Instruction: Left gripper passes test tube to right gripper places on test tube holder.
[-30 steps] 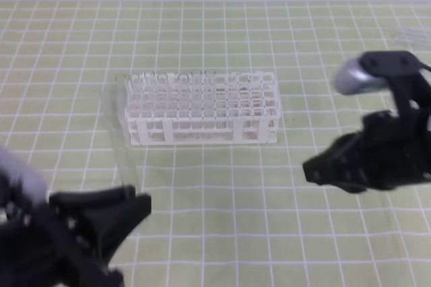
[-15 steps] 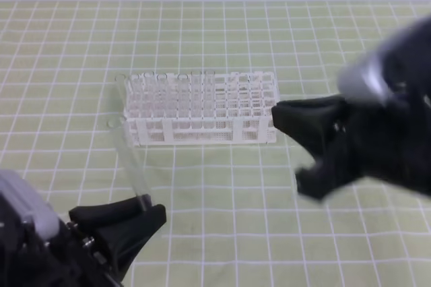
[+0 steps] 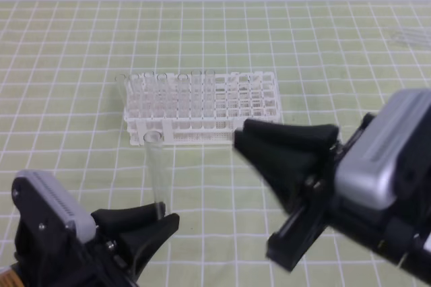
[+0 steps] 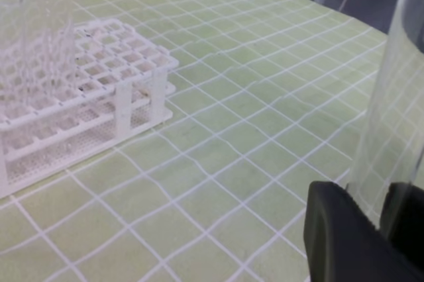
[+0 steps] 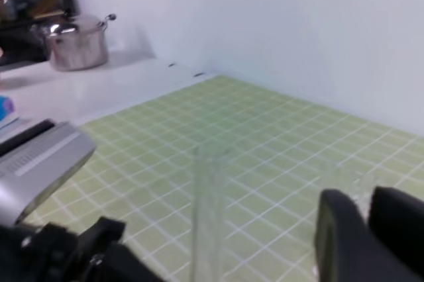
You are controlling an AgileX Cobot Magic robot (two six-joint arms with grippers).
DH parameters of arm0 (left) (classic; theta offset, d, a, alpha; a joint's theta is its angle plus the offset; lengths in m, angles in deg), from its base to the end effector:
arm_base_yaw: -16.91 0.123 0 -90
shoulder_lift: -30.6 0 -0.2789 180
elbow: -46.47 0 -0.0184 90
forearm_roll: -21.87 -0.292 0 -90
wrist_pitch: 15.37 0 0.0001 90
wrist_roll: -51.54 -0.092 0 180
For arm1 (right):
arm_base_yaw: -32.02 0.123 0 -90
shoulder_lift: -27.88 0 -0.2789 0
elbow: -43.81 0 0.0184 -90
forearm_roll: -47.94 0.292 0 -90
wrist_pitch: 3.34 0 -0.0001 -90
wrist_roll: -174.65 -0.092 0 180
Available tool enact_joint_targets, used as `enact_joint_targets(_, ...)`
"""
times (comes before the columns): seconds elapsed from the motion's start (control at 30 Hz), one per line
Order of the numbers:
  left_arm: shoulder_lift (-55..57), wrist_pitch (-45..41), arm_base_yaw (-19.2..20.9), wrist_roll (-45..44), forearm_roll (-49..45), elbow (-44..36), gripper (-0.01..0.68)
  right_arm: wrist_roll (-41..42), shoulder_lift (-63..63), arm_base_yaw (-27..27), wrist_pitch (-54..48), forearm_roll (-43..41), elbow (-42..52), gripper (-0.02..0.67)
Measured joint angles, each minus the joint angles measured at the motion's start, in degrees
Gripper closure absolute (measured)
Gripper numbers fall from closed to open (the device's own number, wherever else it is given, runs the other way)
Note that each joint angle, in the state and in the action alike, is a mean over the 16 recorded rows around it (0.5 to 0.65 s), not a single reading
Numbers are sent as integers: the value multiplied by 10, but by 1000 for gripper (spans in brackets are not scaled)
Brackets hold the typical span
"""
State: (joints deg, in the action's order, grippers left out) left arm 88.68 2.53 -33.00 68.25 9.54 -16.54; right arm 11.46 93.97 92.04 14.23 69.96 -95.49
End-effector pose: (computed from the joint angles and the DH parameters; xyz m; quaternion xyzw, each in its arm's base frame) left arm 0.1250 -0.1579 0.2031 0.3190 0.7179 -0.3077 0.5368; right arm 0.1405 0.2228 0.3105 -0.2960 0.6451 0.3402 0.6169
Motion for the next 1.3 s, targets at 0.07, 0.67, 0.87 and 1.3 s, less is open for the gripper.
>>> enact_joint_targets(0.07,4,3,0,-1,-2,0,625,-4,10,10,12,0,0,483)
enact_joint_targets(0.67,10,8,0,1,-27,0,588,-120,91,46,114,-79,-7,178)
enact_joint_targets(0.87,10,11,0,10,-29,0,607,-178,120,46,147,-138,-10,177)
enact_joint_targets(1.3,10,23,0,26,-30,0,613,-197,178,46,185,-150,-34,177)
